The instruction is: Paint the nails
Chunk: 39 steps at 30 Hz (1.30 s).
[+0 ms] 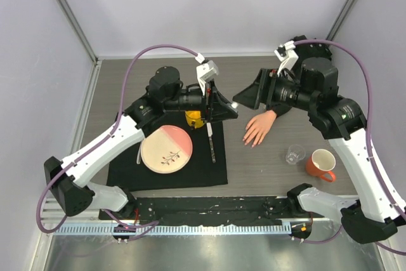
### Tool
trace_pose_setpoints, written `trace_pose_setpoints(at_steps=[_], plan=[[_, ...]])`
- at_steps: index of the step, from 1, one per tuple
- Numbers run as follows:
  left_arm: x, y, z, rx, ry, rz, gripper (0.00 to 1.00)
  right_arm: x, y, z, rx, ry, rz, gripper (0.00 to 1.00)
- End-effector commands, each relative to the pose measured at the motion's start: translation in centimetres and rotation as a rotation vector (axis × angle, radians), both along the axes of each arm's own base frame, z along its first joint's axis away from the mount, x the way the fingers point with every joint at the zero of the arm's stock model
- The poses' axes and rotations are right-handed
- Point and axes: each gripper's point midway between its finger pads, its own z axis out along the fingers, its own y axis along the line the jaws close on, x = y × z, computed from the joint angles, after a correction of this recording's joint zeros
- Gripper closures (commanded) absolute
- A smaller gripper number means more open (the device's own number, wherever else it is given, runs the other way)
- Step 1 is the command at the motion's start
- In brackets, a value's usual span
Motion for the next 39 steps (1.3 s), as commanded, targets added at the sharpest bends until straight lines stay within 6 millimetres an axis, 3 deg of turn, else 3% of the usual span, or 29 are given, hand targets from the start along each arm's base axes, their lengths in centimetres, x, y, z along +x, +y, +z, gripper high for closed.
trace_pose_setpoints(at_steps=[1,6,9,13,19,27,34,35,37,39], plan=[[5.1,1.9,0.3,0.077,-0.169,0.319,1.0,2.7,-2.2,1.5,0.068,0.145,-0.301,0.25],[8.0,1.5,-0.2,0.12,-0.189,0.487,1.0,5.0,-2.9,1.9,0.061,0.166,-0.412,0.25],[9.0,0.9,-0.2,0.127,-0.177,0.538,1.0,5.5,-2.5,2.3,0.054,0.169,-0.403,0.38],[9.5,0.0,0.1,0.125,-0.18,0.554,1.0,6.5,-1.7,1.4,0.044,0.197,-0.399,0.47],[9.8,-0.6,0.5,0.118,-0.188,0.561,1.0,6.7,-0.8,0.5,0.022,0.209,-0.367,0.48],[9.4,-1.2,0.1,0.126,-0.191,0.538,1.0,6.7,0.8,-1.6,-0.015,0.246,-0.31,0.56],[9.2,-1.3,0.1,0.127,-0.185,0.534,1.0,5.8,2.4,-2.7,-0.039,0.268,-0.223,0.77],[9.1,-1.3,0.1,0.128,-0.18,0.525,1.0,5.6,2.5,-2.8,-0.05,0.254,-0.198,0.86],[7.2,-2.2,0.1,0.137,-0.164,0.405,1.0,4.8,2.9,-3.2,-0.089,0.209,-0.1,0.99],[4.9,-2.8,0.0,0.147,-0.142,0.263,1.0,3.7,3.2,-3.5,-0.117,0.157,-0.002,0.99]])
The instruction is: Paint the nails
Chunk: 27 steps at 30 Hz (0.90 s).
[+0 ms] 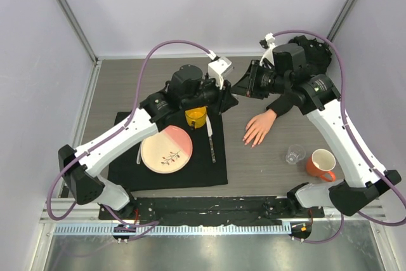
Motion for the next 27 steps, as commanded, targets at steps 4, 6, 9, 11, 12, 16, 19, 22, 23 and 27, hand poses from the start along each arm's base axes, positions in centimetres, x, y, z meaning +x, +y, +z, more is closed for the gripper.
trace_pose_setpoints(at_steps=[4,6,9,11,12,16,19,22,23,27], plan=[[-12.8,-0.9,7.8,-0.293,0.151,-0.73,1.0,-8.3,2.8,0.0,0.067,-0.248,0.621,0.99],[-15.4,0.5,8.9,-0.356,0.215,-0.864,1.0,-10.6,2.5,1.8,0.139,-0.364,0.673,0.99],[-15.5,1.3,9.4,-0.411,0.224,-0.853,1.0,-12.4,2.6,3.1,0.25,-0.369,0.675,0.99],[-15.0,1.3,8.7,-0.385,0.205,-0.814,1.0,-12.5,2.5,3.2,0.282,-0.355,0.651,0.99],[-14.5,1.1,8.5,-0.38,0.198,-0.789,1.0,-12.7,2.4,3.4,0.295,-0.354,0.629,0.99],[-12.5,0.5,8.5,-0.318,0.122,-0.685,1.0,-11.5,1.7,4.7,0.266,-0.373,0.521,0.86],[-10.6,0.6,7.4,-0.249,0.075,-0.57,1.0,-10.2,0.9,5.6,0.221,-0.363,0.419,0.42],[-8.2,0.8,6.6,-0.188,0.007,-0.438,1.0,-7.8,-0.8,6.5,0.146,-0.343,0.234,0.33],[-7.6,1.0,6.5,-0.172,-0.01,-0.4,1.0,-7.5,-1.4,6.2,0.121,-0.312,0.191,0.32],[-4.9,1.7,6.0,-0.107,-0.082,-0.248,1.0,-5.4,-3.0,7.6,0.085,-0.275,0.02,0.3]])
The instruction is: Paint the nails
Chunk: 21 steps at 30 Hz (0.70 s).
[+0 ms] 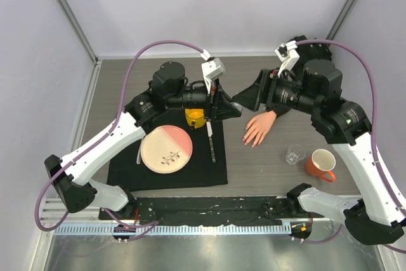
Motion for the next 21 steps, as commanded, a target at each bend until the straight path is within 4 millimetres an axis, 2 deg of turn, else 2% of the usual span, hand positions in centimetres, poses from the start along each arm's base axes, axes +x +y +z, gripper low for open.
trace_pose_setpoints(at_steps=[1,6,15,21], plan=[[4.0,1.5,0.3,0.065,-0.157,0.24,1.0,2.0,-2.0,1.6,-0.008,0.055,-0.203,0.3],[4.9,1.1,-0.2,0.099,-0.169,0.256,1.0,2.9,-1.7,2.6,-0.023,0.029,-0.202,0.39],[6.7,0.6,-1.1,0.125,-0.153,0.32,1.0,4.7,-1.0,0.7,-0.116,0.067,-0.187,0.41],[7.6,0.3,-1.8,0.174,-0.172,0.33,1.0,5.6,0.0,0.4,-0.135,0.07,-0.17,0.45]])
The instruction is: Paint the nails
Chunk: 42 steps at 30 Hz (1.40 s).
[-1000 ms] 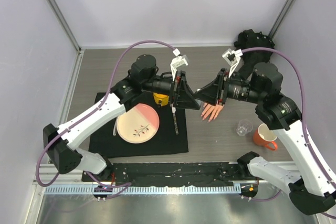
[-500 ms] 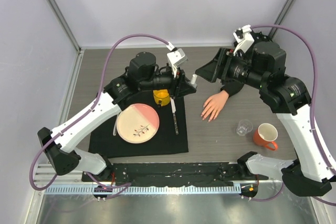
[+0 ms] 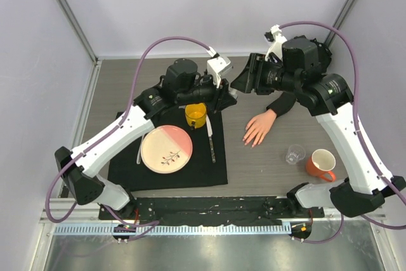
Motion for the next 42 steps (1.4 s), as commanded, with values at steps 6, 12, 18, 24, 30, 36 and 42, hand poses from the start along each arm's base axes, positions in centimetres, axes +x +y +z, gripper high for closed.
trace_pose_setpoints(at_steps=[6,12,18,24,30,36,42], plan=[[1.5,-0.5,2.4,-0.004,-0.079,0.026,1.0,0.1,1.4,0.3,-0.006,-0.019,0.061,0.53],[1.4,-0.6,2.9,-0.014,-0.089,0.015,1.0,0.3,1.0,-0.3,-0.014,-0.007,0.027,0.85],[-4.7,0.1,4.8,-0.134,-0.038,-0.354,1.0,-3.3,2.5,-1.2,-0.042,-0.134,0.357,0.99],[-8.2,1.7,6.6,-0.225,0.055,-0.53,1.0,-9.1,3.2,0.2,0.089,-0.307,0.631,0.99],[-9.4,2.3,7.3,-0.256,0.076,-0.558,1.0,-10.4,3.3,0.7,0.162,-0.313,0.656,0.99],[-7.3,2.7,6.1,-0.19,0.024,-0.396,1.0,-7.6,1.9,3.6,0.139,-0.296,0.403,0.42],[-3.7,3.2,4.9,-0.11,-0.065,-0.176,1.0,-4.3,-0.4,6.0,0.178,-0.224,0.081,0.33]])
